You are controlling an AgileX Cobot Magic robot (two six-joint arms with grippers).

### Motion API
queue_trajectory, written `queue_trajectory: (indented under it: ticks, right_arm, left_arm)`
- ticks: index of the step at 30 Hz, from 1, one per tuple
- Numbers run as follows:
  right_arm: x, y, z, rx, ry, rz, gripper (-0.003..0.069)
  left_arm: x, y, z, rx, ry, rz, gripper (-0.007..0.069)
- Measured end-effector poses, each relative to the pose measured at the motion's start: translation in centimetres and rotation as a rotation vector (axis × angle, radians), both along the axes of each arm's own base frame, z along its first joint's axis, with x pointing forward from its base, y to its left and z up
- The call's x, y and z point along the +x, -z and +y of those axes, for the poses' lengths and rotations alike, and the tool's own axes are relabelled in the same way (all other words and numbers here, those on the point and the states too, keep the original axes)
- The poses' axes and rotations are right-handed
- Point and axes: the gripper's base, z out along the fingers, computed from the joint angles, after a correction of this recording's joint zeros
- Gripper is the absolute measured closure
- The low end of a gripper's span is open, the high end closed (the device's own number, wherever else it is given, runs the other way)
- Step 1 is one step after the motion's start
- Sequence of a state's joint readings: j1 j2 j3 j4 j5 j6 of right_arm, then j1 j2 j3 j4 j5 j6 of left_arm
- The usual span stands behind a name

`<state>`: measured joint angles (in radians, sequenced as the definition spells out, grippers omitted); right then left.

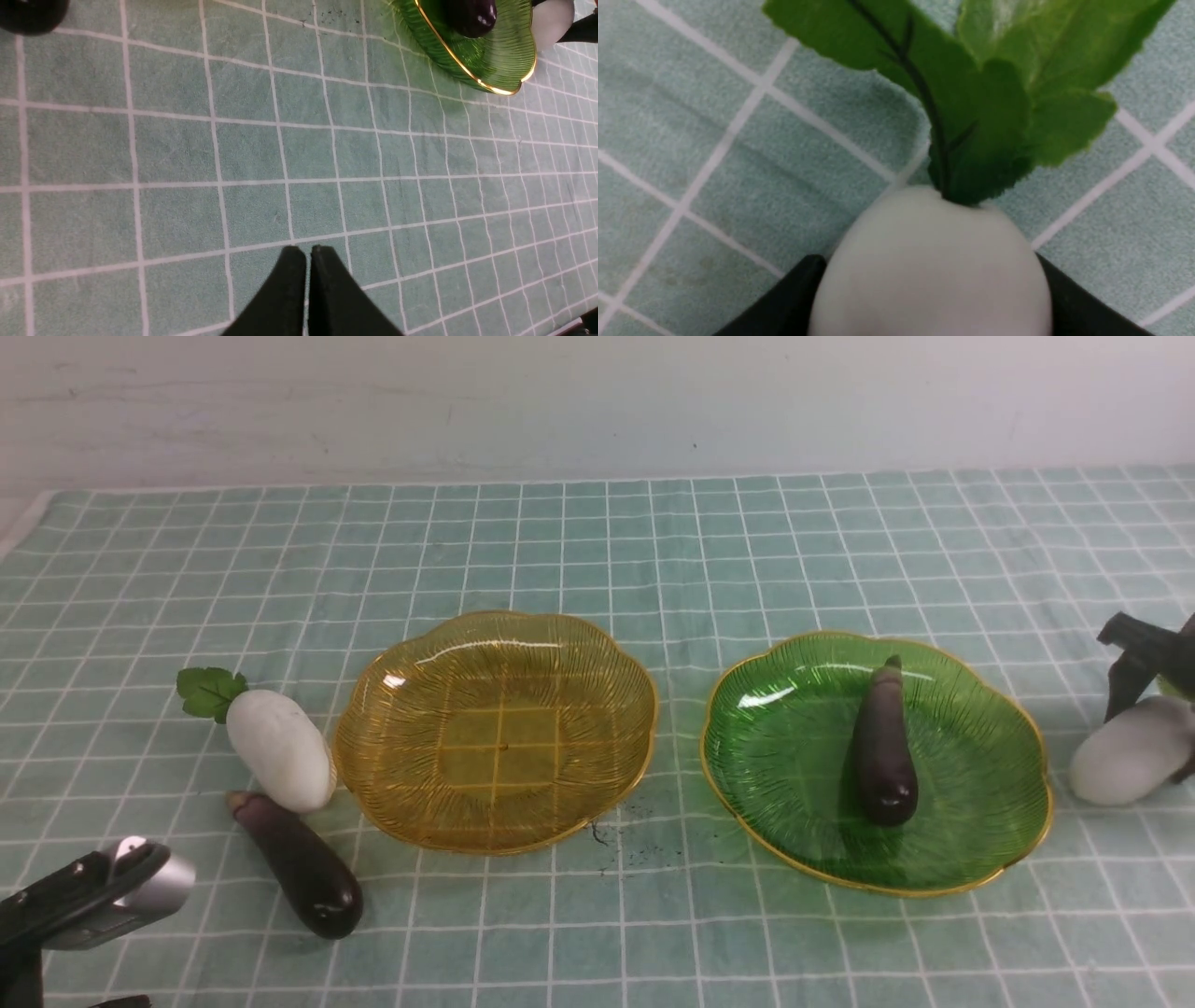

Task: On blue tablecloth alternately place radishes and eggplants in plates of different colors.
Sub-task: 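Place the white radish onto the plate beside the other radish with the right gripper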

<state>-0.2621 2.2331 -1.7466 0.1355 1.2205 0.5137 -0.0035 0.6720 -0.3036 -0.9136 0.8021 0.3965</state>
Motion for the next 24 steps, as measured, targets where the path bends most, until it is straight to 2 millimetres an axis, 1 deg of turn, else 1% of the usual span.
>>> queue_trajectory:
  ticks: [2, 3, 4, 5, 6, 8, 9, 11, 12, 13, 14, 15, 16, 17, 18, 19, 20, 21, 22, 23, 24]
  right_arm:
    - [0.5, -1.2, -0.1, -0.01, -0.034, -0.042, 0.0198]
    - [1.1, -2.5, -0.3, -0.026, -0.062, -0.087, 0.0198]
    - [1.7, -5.1, -0.4, -0.053, -0.102, -0.169, 0.0198]
    - [1.9, -6.8, -0.4, -0.067, -0.129, -0.22, 0.0198]
    - [2.0, -7.0, -0.4, -0.069, -0.129, -0.227, 0.0198]
    - [2.2, -10.5, -0.1, -0.078, -0.162, -0.335, 0.0198]
    - [2.3, -13.3, 0.3, -0.069, -0.174, -0.422, 0.0198]
    - [2.0, -17.4, 1.5, -0.022, -0.207, -0.558, 0.0198]
    - [1.8, -19.0, 2.3, 0.003, -0.236, -0.613, 0.0198]
    - [1.7, -20.0, 3.1, 0.024, -0.268, -0.652, 0.0198]
    - [1.6, -21.0, 4.4, 0.056, -0.316, -0.693, 0.0198]
    - [1.5, -21.5, 5.3, 0.075, -0.35, -0.716, 0.0198]
    - [1.6, -21.9, 6.9, 0.109, -0.411, -0.745, 0.0198]
    - [1.6, -22.4, 9.3, 0.15, -0.493, -0.776, 0.0198]
    - [1.6, -22.5, 11.1, 0.176, -0.55, -0.789, 0.0198]
    - [1.6, -22.3, 14.9, 0.221, -0.66, -0.796, 0.0198]
    - [1.5, -22.0, 16.4, 0.237, -0.708, -0.797, 0.0198]
    - [1.4, -22.0, 17.5, 0.247, -0.733, -0.796, 0.0198]
    - [1.1, -21.0, 21.6, 0.28, -0.848, -0.78, 0.0198]
    - [0.9, -20.5, 23.6, 0.295, -0.901, -0.769, 0.0198]
    - [0.4, -19.6, 26.5, 0.316, -0.979, -0.751, 0.0198]
  left_arm:
    - [0.0, 0.0, 0.0, 0.0, 0.0, 0.0, 0.0629]
    - [0.0, 0.0, 0.0, 0.0, 0.0, 0.0, 0.0629]
    - [0.0, 0.0, 0.0, 0.0, 0.0, 0.0, 0.0629]
    - [0.0, 0.0, 0.0, 0.0, 0.0, 0.0, 0.0629]
    - [0.0, 0.0, 0.0, 0.0, 0.0, 0.0, 0.0629]
    - [0.0, 0.0, 0.0, 0.0, 0.0, 0.0, 0.0629]
    - [0.0, 0.0, 0.0, 0.0, 0.0, 0.0, 0.0629]
    - [0.0, 0.0, 0.0, 0.001, -0.004, -0.003, 0.0629]
    - [0.1, 0.0, 0.1, 0.002, -0.009, -0.007, 0.0629]
    - [0.1, 0.0, 0.1, 0.004, -0.015, -0.012, 0.0629]
    - [0.2, 0.0, 0.1, 0.005, -0.019, -0.015, 0.0629]
    - [0.2, -0.1, 0.1, 0.006, -0.021, -0.017, 0.0629]
    - [0.2, -0.1, 0.2, 0.007, -0.024, -0.02, 0.0629]
    - [0.3, -0.1, 0.2, 0.011, -0.035, -0.03, 0.0629]
    - [0.4, -0.1, 0.3, 0.016, -0.038, -0.037, 0.0629]
    - [0.5, -0.1, 0.3, 0.02, -0.044, -0.046, 0.0629]
    - [0.5, -0.2, 0.4, 0.022, -0.049, -0.051, 0.0629]
    - [0.5, -0.2, 0.4, 0.024, -0.049, -0.053, 0.0629]
    - [0.6, -0.2, 0.5, 0.034, -0.052, -0.068, 0.0629]
    - [0.7, -0.2, 0.5, 0.041, -0.059, -0.08, 0.0629]
    - [0.8, -0.2, 0.6, 0.044, -0.063, -0.085, 0.0629]
